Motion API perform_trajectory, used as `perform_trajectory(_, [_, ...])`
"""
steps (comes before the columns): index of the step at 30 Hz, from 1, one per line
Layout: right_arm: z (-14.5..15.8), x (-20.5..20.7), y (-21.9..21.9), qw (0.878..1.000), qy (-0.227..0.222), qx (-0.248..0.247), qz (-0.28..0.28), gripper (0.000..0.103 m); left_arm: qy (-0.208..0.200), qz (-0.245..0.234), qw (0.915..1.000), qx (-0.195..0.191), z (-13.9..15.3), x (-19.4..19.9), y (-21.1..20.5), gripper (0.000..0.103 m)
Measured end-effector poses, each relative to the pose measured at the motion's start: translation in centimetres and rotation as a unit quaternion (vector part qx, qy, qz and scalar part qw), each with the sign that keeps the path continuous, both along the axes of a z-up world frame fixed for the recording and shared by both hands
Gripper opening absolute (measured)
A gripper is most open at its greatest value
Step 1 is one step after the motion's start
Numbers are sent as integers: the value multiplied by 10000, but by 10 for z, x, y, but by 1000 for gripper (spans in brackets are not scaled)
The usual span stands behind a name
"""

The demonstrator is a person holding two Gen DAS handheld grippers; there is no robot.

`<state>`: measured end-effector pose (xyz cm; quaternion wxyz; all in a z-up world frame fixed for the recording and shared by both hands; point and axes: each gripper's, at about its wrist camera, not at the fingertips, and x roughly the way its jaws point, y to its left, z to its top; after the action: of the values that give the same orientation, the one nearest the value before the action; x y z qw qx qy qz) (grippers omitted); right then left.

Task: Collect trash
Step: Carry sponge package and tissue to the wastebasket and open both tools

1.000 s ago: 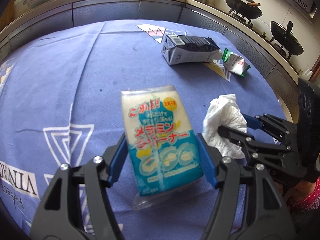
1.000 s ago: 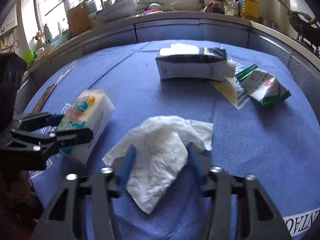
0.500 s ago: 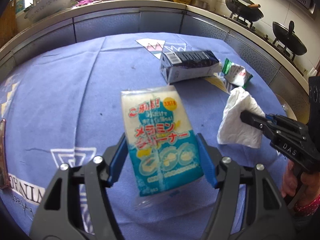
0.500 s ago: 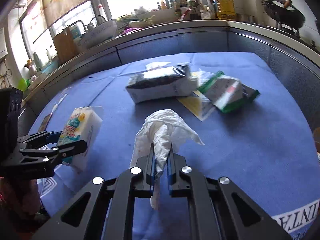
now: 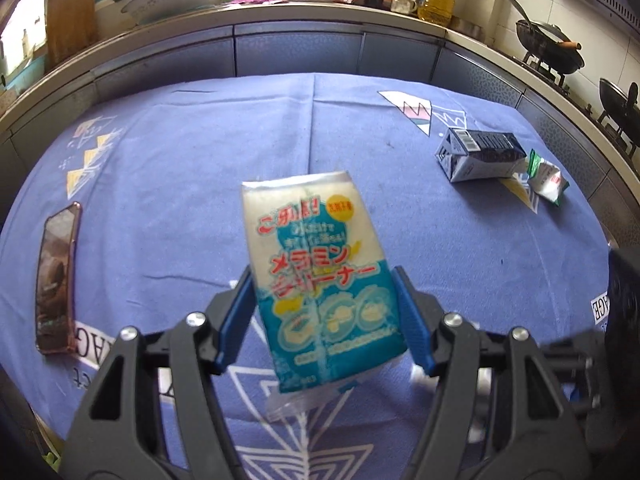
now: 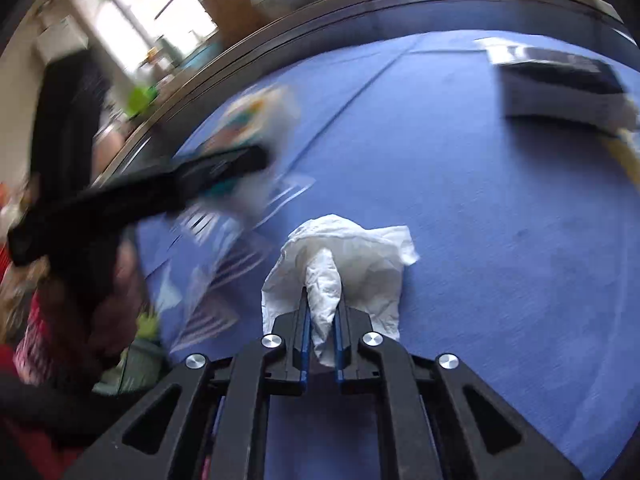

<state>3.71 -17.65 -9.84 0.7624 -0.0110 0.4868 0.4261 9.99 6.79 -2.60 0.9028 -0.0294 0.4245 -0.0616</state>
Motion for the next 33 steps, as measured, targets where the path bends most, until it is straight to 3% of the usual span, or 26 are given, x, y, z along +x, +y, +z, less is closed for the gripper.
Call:
perform_trajectory(2, [9,-8,-16,9998,-116,101,-157,8,58,-38,10000,-66,-2,1,-4,64])
perform_trajectory(5, [22,1,-79,9908,-242,373,-1282,8,120,-360,9993,-25,-3,3,-28,64])
perform_trajectory(8, [30,0,-154,9665,-344,620,-2467,8,233,-1019,9945,-72,-3,10,-77,64])
perform_trajectory(10, [37,-2,-203,9465,-448,746,-3107,8,262,-1613,9865,-71,0,14,-124,64])
perform_trajectory(15, [46,-26,-314,8863,-767,714,-4512,8,333,-3150,9482,-259,16,15,-260,64])
perform_trajectory(21, [31,-40,-421,8101,-939,353,-5776,8,518,-4257,9027,-349,19,19,-411,64])
perform_trajectory(24, [20,-38,-456,7861,-920,238,-6107,9,744,-4503,8889,-403,16,26,-471,64])
perform_trajectory(26, [10,-36,-473,7783,-839,185,-6220,10,850,-4591,8832,-444,10,33,-502,66])
perform_trajectory(28, [5,-31,-483,7736,-766,151,-6288,14,994,-4637,8791,-485,3,38,-528,67])
perform_trajectory(29, [2,-28,-485,7724,-762,115,-6304,23,1071,-4679,8758,-504,-1,40,-539,69])
perform_trajectory(30, [0,-25,-488,7713,-785,114,-6315,40,1158,-4717,8727,-495,-6,42,-549,72])
perform_trajectory(32, [-2,-24,-493,7658,-853,162,-6372,60,1283,-4672,8739,-400,-14,46,-561,76])
perform_trajectory(33, [-2,-25,-496,7640,-902,170,-6386,62,1334,-4629,8756,-366,-17,48,-566,76])
